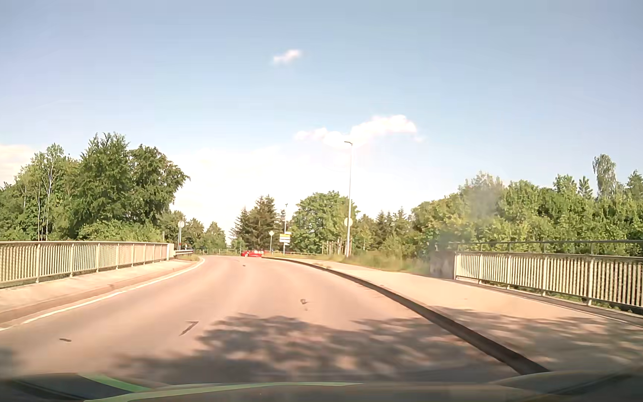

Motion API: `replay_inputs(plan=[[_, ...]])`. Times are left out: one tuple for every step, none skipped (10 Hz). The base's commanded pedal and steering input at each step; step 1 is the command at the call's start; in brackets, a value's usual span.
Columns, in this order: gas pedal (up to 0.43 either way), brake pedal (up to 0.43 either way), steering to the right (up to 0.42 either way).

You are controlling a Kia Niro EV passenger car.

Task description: Follow the waypoints while adhering to traffic rules and regulations

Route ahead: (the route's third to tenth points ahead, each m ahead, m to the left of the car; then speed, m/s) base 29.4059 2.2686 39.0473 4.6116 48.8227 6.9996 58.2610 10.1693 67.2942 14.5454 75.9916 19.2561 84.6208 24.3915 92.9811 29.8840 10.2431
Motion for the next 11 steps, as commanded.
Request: replay_inputs(plan=[[0.138, 0.000, -0.025], [0.138, 0.000, -0.026], [0.138, 0.000, -0.026], [0.138, 0.000, -0.025], [0.138, 0.000, -0.025], [0.138, 0.000, -0.026], [0.138, 0.000, -0.025], [0.138, 0.000, -0.026], [0.138, 0.000, -0.031], [0.138, 0.000, -0.035], [0.138, 0.000, -0.036]])
